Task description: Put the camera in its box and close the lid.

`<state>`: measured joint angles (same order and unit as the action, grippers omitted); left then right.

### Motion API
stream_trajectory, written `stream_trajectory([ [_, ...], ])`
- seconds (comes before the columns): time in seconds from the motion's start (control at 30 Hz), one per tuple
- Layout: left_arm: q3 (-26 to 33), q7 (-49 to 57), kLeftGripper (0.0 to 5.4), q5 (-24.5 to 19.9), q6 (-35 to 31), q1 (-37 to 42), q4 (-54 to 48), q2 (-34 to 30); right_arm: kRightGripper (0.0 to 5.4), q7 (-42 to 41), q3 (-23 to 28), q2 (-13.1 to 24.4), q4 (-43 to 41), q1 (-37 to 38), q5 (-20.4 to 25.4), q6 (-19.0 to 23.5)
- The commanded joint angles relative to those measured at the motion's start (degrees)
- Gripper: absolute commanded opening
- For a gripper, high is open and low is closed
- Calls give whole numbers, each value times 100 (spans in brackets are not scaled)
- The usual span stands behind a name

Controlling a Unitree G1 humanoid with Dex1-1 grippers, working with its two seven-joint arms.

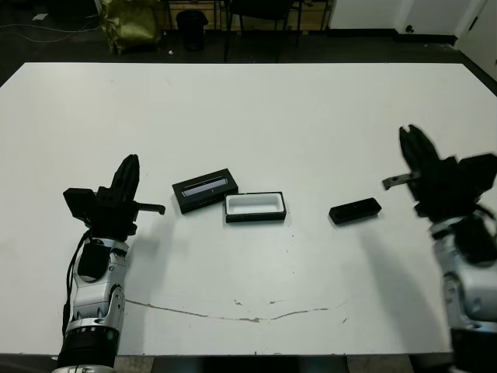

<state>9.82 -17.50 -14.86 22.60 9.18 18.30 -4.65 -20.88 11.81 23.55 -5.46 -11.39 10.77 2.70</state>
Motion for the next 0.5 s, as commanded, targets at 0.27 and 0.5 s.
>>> stream_trajectory([
  [0.27, 49, 66, 0, 60, -18, -43, 64, -56, 1, -873, -73, 860, 1091, -483, -177, -151],
  [0.5, 71, -18, 0, -20, -77, -26, 51, -93, 1, -1370, -723, 1435, 1816, -959, -1007, -616],
])
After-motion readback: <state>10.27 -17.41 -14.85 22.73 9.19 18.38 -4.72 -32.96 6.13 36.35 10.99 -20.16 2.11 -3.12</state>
